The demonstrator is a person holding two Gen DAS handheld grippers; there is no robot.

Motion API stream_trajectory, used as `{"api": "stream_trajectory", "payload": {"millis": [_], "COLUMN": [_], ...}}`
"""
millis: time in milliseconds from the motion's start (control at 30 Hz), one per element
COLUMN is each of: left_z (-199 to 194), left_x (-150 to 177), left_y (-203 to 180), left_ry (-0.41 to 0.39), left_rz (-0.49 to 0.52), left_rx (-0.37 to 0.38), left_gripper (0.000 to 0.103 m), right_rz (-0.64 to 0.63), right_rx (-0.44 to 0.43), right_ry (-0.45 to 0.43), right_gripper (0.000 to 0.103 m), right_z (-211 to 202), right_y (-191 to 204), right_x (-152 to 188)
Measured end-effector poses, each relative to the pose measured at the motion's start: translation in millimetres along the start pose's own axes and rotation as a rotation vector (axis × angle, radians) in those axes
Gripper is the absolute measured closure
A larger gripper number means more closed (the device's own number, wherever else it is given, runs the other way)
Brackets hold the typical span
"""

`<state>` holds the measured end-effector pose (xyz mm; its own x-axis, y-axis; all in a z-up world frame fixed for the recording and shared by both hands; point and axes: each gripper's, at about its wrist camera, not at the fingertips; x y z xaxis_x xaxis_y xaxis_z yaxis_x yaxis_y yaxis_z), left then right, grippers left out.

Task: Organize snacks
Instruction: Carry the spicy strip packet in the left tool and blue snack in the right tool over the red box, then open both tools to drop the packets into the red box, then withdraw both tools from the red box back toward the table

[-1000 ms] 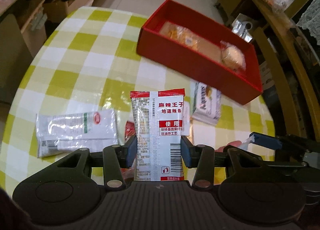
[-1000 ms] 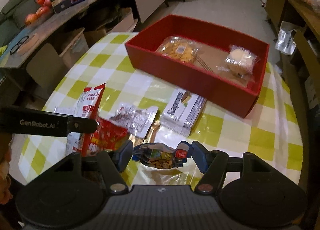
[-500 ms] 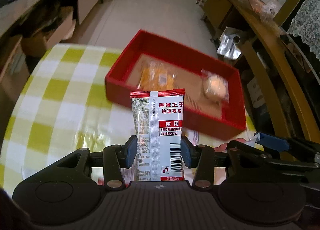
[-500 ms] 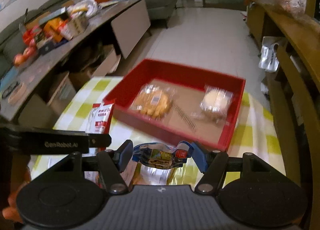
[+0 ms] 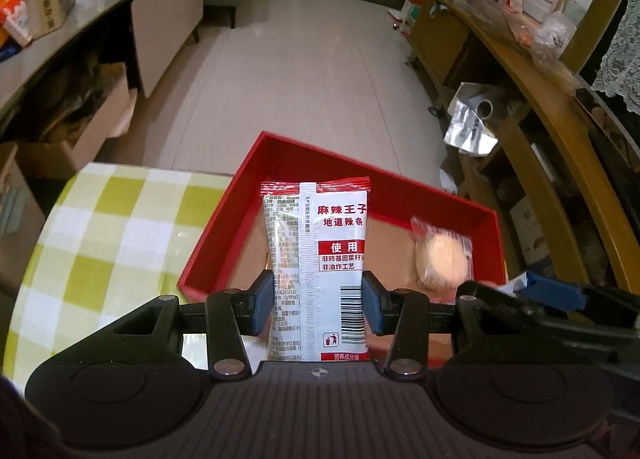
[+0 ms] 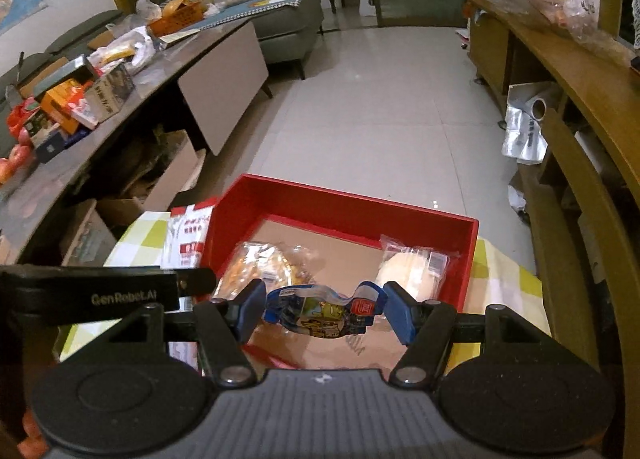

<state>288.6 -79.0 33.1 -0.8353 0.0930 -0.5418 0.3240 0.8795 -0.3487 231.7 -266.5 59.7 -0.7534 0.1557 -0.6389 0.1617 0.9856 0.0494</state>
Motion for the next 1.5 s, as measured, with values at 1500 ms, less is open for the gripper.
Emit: {"api": "stream_trajectory", "payload": {"millis": [1500], "left_z": [2.6], "left_x": [10.9], "left_y": [3.2], "left_ry": [0.016], "left_rz": [-0.007], "left_rx": [-0.092], "left_gripper": [0.024], "right_rz": [-0.023], "right_rx": [0.100], "right_ry": [0.001], "right_gripper": [0.027], "right_z": [8.6], "right_y": [8.6], "right_x": [9.4]}}
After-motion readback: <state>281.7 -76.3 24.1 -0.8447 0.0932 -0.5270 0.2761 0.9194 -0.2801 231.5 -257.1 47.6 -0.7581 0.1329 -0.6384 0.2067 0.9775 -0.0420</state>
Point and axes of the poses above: each gripper's, at about its wrist camera, not at the fingertips, and z roughly the way its jaws point, y to its left, x to its underside, and after that the axes turned 13 degrees about x, right-handed
